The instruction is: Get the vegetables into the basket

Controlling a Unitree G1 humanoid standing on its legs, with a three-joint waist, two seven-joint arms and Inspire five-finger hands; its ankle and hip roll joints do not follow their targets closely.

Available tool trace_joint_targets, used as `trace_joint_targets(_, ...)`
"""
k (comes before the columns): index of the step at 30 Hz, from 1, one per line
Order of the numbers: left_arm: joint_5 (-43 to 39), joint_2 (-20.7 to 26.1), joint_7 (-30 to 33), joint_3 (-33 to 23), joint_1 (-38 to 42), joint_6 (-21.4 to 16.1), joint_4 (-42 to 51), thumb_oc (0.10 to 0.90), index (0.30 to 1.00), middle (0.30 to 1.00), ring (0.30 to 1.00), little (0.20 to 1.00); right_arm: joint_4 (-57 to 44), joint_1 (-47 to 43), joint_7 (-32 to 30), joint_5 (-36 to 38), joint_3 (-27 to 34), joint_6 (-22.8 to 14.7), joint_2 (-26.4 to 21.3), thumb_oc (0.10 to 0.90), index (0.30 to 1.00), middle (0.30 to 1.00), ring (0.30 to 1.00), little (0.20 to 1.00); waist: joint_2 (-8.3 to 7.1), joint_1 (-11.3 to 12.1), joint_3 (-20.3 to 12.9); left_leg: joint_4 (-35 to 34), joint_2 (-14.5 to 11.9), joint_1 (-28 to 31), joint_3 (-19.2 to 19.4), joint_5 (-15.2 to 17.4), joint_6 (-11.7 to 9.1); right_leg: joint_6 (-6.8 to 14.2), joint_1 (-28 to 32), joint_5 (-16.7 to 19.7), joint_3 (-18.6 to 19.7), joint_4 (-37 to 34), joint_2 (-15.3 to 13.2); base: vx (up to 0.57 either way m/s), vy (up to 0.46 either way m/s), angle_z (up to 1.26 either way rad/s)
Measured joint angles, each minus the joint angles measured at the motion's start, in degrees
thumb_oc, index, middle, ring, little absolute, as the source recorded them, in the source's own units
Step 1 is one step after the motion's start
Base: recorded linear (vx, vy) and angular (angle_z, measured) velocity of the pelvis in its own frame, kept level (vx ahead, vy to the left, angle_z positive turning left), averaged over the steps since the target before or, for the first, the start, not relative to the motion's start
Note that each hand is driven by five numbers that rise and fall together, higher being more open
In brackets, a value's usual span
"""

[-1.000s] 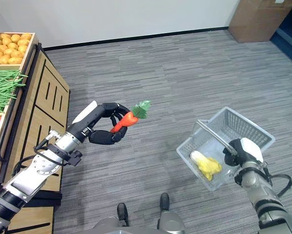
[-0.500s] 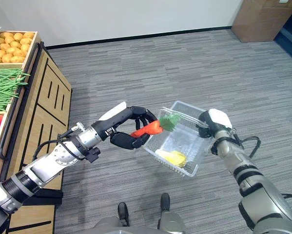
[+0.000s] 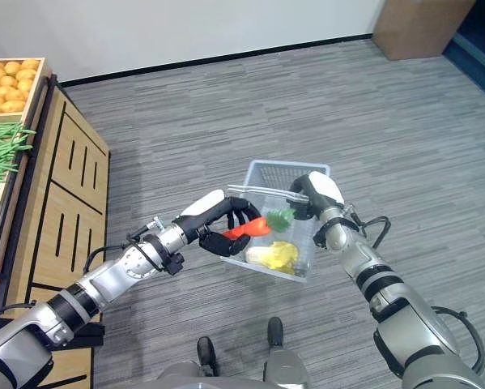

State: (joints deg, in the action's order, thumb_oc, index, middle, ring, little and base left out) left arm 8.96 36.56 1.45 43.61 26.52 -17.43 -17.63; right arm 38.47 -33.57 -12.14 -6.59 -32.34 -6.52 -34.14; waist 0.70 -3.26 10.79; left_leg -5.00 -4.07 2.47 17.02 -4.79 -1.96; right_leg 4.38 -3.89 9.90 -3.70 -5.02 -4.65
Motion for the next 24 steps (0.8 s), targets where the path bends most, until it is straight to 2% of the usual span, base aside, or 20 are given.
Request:
trace_joint_targets(2,2.86,-2.64,1.31,-0.45,0.11,0.16,-4.19,0.4,0.3,0.3,0.3,0.3,-2.49,-0.01,0.76,0.92,-0.17,-0.01,0.0,0.4,0.3,0.3,0.3,0.3,-0.01,-0.15,0.0,0.0,-0.13,0.34,0.26,0.0,0.0,-0.04,0.16,0.06,0.28,0.0,0.11,0.0,-0.008,-0.07)
trace_joint_targets(6,7.01,-4.69,2.34,-0.46,0.07,0.81,-7.28,0.4,0.3,0.3,0.3,0.3,-4.56,-0.05,1.63,2.29,-0.48,-0.45,0.04,0.4,0.3,0.3,0.3,0.3,-0.03,-0.25,-0.01,0.0,-0.17,0.43,0.46,-0.01,-0.01,-0.08,0.16,0.11,0.49,-0.01,0.17,0.0,-0.005,-0.02)
trace_joint_targets(16,11.98,-4.75,5.41,-0.99,0.07,1.83,-8.3,0.4,0.3,0.3,0.3,0.3,-8.99,0.52,5.56,7.2,-2.95,-0.43,-0.15,0.4,0.3,0.3,0.3,0.3,-0.06,-0.81,-0.02,-0.01,-0.56,0.63,0.96,0.0,-0.02,-0.15,0.12,0.27,0.93,0.0,0.63,0.0,-0.002,-0.01)
trace_joint_targets(24,18.13,-4.83,7.86,-1.4,0.18,3.05,-12.21,0.4,0.3,0.3,0.3,0.3,-18.64,3.82,9.79,13.5,-4.57,-0.46,-0.95,0.4,0.3,0.3,0.3,0.3,-0.2,-0.97,0.01,-0.01,-0.87,0.73,1.0,-0.04,-0.1,-0.15,0.19,0.28,0.94,0.0,0.99,0.0,0.0,0.0)
